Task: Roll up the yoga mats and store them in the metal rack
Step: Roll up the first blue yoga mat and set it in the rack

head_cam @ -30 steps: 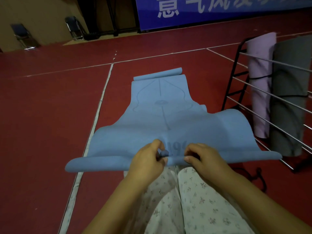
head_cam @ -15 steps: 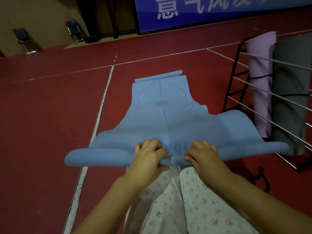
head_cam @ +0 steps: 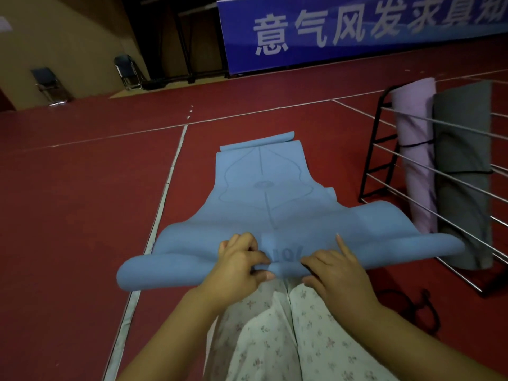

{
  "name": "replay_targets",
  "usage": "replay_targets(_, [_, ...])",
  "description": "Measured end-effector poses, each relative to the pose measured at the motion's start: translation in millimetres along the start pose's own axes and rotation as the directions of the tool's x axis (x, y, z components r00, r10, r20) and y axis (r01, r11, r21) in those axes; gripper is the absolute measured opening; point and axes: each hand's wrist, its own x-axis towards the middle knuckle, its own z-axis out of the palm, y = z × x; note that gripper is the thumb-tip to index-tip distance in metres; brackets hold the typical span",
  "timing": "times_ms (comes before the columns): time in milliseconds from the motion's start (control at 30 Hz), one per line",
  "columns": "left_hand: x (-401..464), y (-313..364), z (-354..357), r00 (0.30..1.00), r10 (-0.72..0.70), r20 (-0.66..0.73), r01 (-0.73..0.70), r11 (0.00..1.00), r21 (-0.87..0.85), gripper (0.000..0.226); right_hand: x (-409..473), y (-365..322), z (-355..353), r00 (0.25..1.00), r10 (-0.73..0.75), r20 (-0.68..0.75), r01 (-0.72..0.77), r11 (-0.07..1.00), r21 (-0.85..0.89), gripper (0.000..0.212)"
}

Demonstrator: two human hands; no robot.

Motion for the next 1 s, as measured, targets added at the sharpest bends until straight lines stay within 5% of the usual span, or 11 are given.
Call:
replay_targets(233, [4.4, -4.7, -4.8, 0.995, 0.102, 0.019, -0.102, 0.994, 0.033, 0.044, 13.9, 7.7, -0.6, 0.997, 0.071, 0.011, -0.071, 0.981, 0.182, 0.010])
replay_targets(367, [4.5, 0.0, -7.2, 0.994, 0.081, -0.077, -0.063, 0.975, 0.214, 0.050, 22.7, 14.7, -3.2, 0.987, 0.094, 0.130, -0.123, 0.963, 0.239, 0.013])
replay_targets(500, [-0.5, 2.3, -4.9, 0.993, 0.113, -0.029, -0.098, 0.945, 0.311, 0.048, 21.0, 14.1, 6.0, 0.986, 0.143, 0.086, -0.157, 0.970, 0.184, 0.019])
replay_targets(633, [-5.7, 3.0, -6.1, 0.993, 0.090, -0.074, -0.065, 0.955, 0.290, 0.022, 8.4, 7.3, 16.4, 0.985, 0.163, -0.047, -0.160, 0.985, 0.060, 0.027])
replay_targets(733, [-4.8, 3.9, -8.4, 0.994, 0.043, -0.104, -0.014, 0.964, 0.266, 0.025, 4.1, 1.3, 12.0, 0.977, 0.160, -0.142, -0.166, 0.985, -0.036, 0.025])
replay_targets(867, [-4.6, 5.7, -10.8, 0.995, -0.010, -0.096, 0.033, 0.969, 0.246, 0.024, 2.3, 8.7, 1.3, 0.995, 0.092, -0.036, -0.094, 0.994, -0.046, 0.045])
replay_targets(1000, [-5.2, 0.4, -10.8, 0.993, -0.059, -0.106, 0.073, 0.988, 0.136, 0.023, 10.0, 20.8, -3.2, 0.996, 0.067, -0.051, -0.066, 0.997, 0.034, 0.030])
